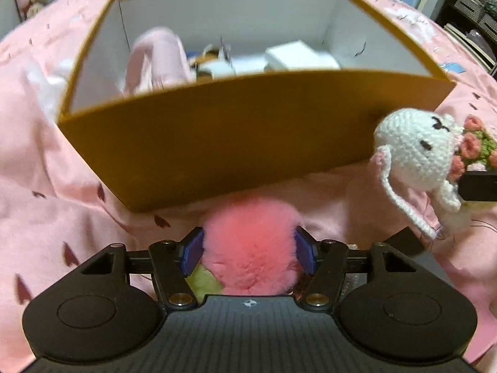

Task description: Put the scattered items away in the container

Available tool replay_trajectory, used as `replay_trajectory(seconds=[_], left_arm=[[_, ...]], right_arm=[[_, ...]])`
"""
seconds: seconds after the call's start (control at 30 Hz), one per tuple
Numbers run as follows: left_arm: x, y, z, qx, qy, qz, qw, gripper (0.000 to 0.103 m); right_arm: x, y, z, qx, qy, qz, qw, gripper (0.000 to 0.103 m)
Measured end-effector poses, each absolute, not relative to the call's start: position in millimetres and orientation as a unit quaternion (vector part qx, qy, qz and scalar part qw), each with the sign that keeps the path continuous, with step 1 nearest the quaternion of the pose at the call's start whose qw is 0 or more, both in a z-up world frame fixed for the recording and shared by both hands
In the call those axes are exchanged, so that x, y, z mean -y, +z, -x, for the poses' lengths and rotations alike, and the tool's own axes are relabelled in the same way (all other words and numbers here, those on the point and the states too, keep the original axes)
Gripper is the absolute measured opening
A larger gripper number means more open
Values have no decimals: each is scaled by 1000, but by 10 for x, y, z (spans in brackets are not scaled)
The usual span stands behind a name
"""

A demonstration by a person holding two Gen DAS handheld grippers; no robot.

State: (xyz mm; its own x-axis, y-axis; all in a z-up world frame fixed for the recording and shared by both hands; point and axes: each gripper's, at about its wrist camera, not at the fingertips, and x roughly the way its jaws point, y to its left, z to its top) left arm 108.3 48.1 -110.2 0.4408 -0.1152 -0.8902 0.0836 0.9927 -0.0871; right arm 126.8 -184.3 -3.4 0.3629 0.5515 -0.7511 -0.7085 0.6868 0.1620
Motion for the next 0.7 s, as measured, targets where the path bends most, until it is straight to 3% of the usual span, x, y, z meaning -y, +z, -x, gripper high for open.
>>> replay_trajectory(seconds=[0.1, 0.2, 0.3, 0.7], left_arm=[[-493, -1212, -1137, -539, -51, 26, 840, 70], [-504, -1298, -1182, -550, -46, 35, 833, 58], [-493, -1299, -1159, -550, -46, 34, 833, 53], [-631, -825, -827, -486, -40, 54, 871, 51]], right_arm=[[1827, -70, -1273, -418, 385, 93, 817, 57], [1824, -101, -1282, -422, 383, 91, 817, 57], [1828, -102, -1285, -423, 381, 89, 817, 57], [1933, 150, -1227, -396, 398, 58, 825, 57]])
